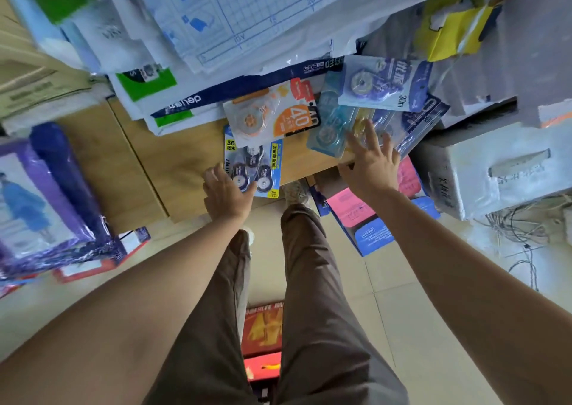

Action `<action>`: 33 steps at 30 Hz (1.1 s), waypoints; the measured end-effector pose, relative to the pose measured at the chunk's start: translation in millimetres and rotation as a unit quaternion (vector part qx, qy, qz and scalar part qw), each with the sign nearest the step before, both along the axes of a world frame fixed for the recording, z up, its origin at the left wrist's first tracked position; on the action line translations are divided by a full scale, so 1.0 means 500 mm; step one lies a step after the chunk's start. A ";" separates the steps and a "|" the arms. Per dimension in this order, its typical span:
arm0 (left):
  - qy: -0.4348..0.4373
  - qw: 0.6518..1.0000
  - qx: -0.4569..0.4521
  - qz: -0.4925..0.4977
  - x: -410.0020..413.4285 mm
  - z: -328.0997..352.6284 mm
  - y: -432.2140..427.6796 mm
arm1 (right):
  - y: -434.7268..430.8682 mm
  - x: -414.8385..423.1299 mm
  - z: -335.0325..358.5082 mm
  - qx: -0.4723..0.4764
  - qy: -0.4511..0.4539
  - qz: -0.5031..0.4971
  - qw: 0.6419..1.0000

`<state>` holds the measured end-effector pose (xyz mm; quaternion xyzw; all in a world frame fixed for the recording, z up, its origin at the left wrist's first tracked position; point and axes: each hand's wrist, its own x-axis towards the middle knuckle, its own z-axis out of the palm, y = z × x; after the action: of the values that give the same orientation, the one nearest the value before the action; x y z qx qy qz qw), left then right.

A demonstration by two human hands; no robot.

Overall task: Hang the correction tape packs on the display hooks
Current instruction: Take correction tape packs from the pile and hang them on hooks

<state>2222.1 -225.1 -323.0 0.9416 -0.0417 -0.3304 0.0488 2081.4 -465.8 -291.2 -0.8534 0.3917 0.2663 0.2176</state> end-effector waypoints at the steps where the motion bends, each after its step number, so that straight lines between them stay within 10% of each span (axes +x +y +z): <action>1: 0.015 1.000 0.019 0.019 0.000 -0.006 -0.001 | 0.002 0.001 -0.001 0.004 0.004 -0.004 1.000; 14: -0.003 0.993 -0.058 0.105 -0.015 -0.041 0.023 | 0.105 0.012 0.016 -0.007 -0.115 -0.069 0.991; 25: 0.052 0.964 -0.131 0.226 -0.038 -0.037 0.034 | 0.258 0.057 -0.082 0.370 -0.036 -0.386 0.844; 33: 0.185 0.903 -0.185 0.341 -0.020 -0.022 0.053 | 0.239 0.055 -0.050 0.353 -0.064 -0.327 0.874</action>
<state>2212.2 -198.5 -334.0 0.7942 0.2310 -0.4484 0.3389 2109.1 -346.2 -316.4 -0.5582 0.5140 0.2449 0.6036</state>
